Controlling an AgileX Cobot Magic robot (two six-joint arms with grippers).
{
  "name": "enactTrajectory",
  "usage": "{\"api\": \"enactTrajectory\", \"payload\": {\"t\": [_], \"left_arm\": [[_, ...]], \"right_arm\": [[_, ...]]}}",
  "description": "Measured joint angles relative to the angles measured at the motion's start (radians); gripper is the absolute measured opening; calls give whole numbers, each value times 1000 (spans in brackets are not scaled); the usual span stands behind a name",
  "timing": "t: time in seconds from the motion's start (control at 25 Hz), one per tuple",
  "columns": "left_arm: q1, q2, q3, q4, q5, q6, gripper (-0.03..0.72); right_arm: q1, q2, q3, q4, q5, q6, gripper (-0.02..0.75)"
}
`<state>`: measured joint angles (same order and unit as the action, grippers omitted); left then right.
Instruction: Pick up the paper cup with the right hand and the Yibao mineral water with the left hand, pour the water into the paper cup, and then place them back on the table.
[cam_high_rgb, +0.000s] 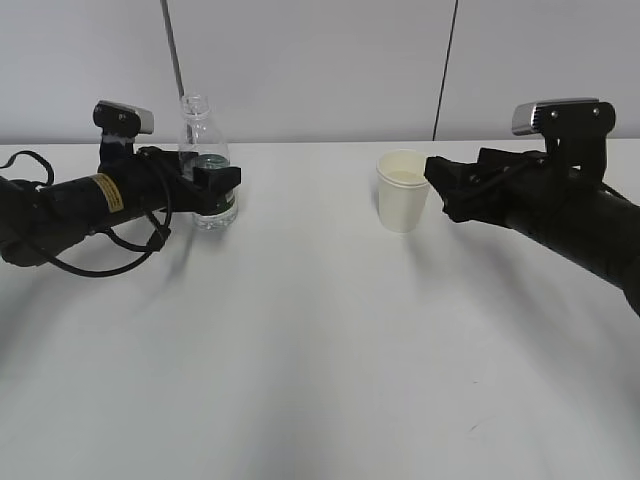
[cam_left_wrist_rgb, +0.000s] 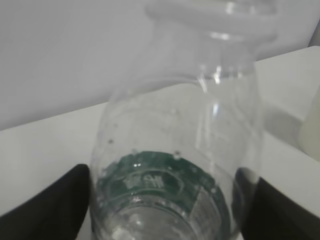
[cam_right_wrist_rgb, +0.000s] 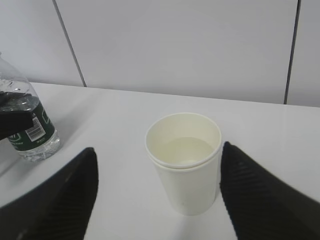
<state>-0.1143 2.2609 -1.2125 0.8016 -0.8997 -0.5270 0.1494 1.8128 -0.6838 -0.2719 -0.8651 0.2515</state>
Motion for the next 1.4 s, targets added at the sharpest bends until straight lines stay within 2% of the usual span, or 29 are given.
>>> {"api": "enactTrajectory", "payload": {"t": [0.52, 1.4], "left_arm": [[0, -43, 0, 15, -4, -1, 544], [0, -228, 1, 17, 108, -56, 544]], "right_arm": [[0, -2, 0, 0, 0, 0, 593], [0, -178, -35, -2, 65, 0, 592]]}}
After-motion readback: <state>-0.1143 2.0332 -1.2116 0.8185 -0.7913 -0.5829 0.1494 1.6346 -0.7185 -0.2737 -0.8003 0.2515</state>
